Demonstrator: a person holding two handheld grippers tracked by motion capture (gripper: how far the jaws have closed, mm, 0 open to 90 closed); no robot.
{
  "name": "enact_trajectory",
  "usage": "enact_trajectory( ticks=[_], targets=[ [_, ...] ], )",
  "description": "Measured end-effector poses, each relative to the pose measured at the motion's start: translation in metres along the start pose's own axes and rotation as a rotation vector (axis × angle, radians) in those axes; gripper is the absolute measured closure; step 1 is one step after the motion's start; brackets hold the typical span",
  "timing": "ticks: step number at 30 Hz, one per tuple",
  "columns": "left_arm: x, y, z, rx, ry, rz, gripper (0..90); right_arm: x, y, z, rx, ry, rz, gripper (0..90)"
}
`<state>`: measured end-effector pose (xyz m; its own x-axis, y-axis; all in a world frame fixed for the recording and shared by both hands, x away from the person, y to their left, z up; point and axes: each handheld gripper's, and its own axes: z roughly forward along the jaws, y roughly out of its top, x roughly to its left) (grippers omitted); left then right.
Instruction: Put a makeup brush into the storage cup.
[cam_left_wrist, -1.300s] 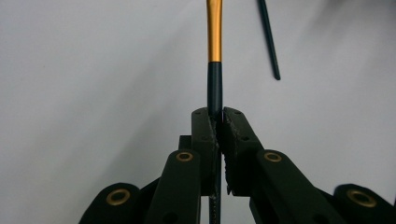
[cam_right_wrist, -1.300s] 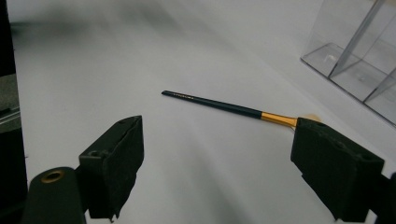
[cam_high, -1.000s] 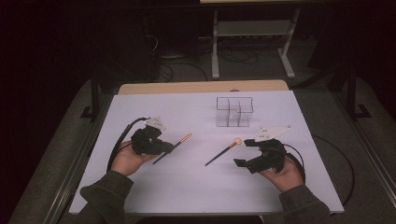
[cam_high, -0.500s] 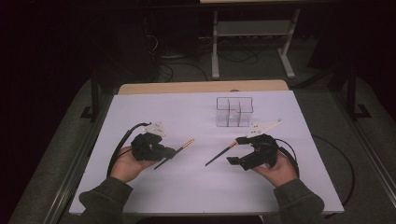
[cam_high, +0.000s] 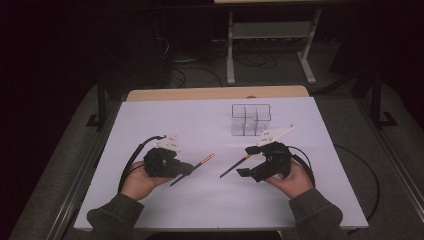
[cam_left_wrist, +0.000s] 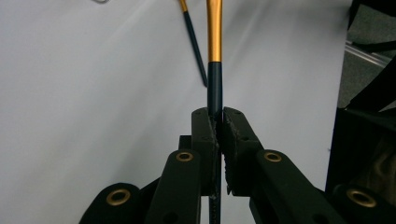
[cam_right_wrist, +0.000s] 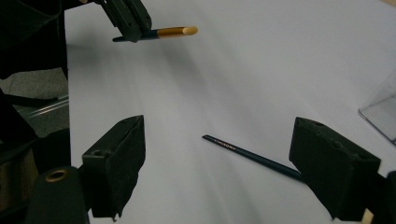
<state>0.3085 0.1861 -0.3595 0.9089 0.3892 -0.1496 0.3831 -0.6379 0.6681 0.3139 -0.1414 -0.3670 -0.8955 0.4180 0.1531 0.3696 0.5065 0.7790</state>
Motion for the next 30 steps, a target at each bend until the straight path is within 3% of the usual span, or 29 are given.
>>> enact_trajectory(
  ticks=[15,30],
  targets=[
    [-0.012,0.005,0.004,-0.042,-0.035,0.055,83.8,0.006,0.010,0.009,0.007,0.082,-0.022,19.8],
    [-0.029,0.014,0.016,-0.059,-0.086,0.147,83.8,0.011,0.020,0.017,0.017,0.199,-0.039,33.2]
  ],
)
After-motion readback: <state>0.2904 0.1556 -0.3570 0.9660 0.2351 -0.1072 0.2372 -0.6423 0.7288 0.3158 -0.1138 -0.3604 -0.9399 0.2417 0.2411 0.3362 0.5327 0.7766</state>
